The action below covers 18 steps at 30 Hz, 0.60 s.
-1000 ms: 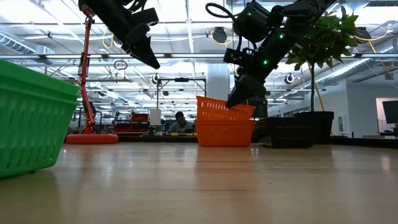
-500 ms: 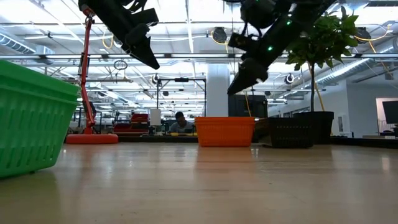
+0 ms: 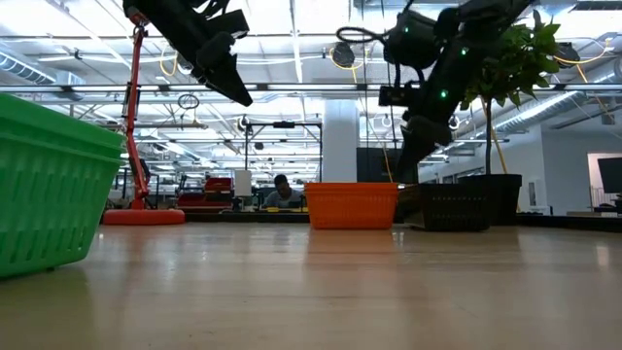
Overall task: Stack baskets by color
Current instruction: Return to Home Position
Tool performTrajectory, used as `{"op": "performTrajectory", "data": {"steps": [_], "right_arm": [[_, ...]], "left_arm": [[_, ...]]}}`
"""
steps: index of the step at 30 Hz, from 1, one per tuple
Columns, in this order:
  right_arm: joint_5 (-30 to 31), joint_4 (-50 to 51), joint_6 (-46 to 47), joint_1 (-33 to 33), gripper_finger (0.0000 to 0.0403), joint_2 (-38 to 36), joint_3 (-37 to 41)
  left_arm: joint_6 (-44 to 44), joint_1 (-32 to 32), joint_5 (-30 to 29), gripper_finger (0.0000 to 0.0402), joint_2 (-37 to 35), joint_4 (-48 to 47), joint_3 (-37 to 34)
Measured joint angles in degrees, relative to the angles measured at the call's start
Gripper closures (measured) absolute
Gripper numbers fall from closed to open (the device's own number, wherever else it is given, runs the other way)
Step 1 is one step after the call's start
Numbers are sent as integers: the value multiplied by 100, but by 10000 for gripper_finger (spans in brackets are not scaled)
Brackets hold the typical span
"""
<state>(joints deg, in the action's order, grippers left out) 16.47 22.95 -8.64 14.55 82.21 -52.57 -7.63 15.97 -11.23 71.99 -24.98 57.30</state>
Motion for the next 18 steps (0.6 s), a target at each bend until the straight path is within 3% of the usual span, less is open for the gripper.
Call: {"op": "performTrajectory", "data": {"steps": [8, 18], "right_arm": [[-8, -210, -59, 188, 398, 27, 296], [-25, -448, -146, 203, 402, 67, 299]], "left_arm": [[-33, -113, 79, 309, 0, 157, 0], [-114, -149, 81, 309, 0, 217, 0]]}}
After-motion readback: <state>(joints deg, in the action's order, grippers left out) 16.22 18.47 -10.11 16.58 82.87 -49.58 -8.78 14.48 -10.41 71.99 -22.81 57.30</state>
